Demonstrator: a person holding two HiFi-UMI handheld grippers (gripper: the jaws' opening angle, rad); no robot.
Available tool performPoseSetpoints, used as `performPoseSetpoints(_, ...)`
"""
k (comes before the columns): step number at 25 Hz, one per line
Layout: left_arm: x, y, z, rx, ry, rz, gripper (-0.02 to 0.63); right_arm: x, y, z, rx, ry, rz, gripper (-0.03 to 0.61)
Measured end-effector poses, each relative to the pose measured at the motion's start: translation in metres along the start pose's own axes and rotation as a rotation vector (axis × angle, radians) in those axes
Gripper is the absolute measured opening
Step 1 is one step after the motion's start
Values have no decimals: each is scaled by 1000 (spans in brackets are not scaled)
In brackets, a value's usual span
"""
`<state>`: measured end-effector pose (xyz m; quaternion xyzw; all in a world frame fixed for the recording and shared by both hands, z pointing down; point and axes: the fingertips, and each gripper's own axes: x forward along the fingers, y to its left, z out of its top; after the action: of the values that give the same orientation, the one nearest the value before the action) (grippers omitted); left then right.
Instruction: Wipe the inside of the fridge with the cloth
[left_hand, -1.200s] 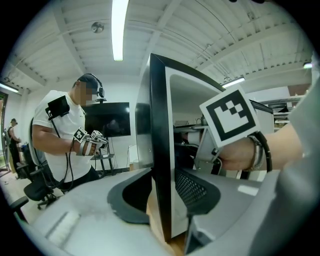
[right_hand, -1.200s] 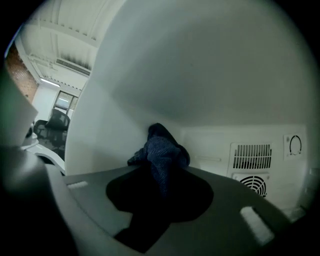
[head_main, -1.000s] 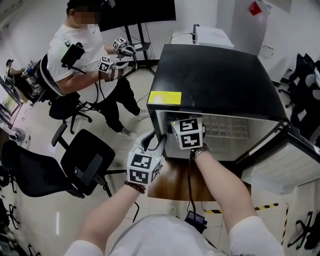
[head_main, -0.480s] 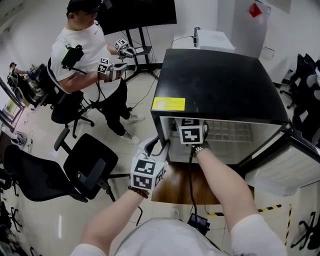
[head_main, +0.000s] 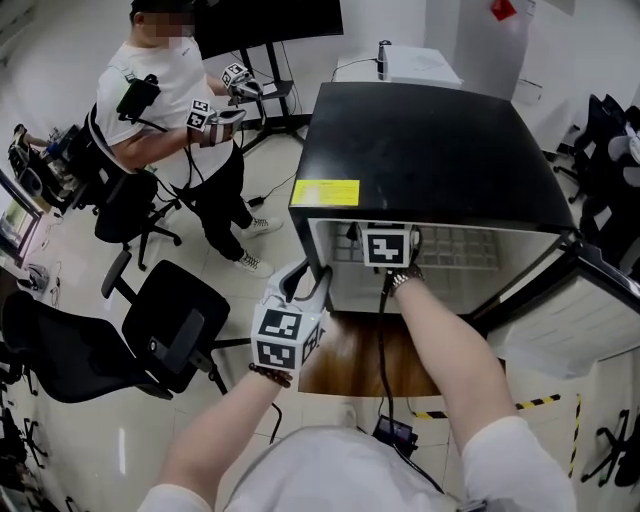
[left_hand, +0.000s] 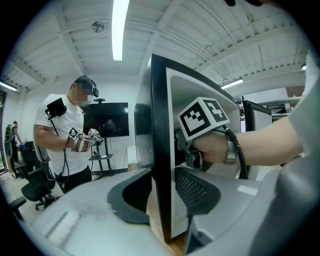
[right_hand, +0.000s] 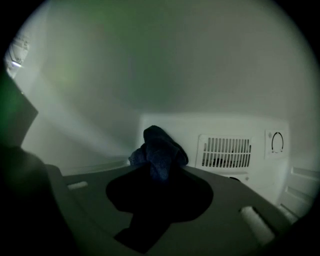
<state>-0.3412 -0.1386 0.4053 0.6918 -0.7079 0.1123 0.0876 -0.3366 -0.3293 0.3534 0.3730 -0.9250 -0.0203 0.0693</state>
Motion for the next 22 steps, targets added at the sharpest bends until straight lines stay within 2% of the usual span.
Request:
performPoseSetpoints(10, 0, 1, 0, 2, 8, 1, 140, -11, -43, -5, 13, 10, -67, 106)
performPoseSetpoints(22, 0, 1, 0, -3, 5, 5, 140, -29, -72, -6, 9, -2, -111, 106)
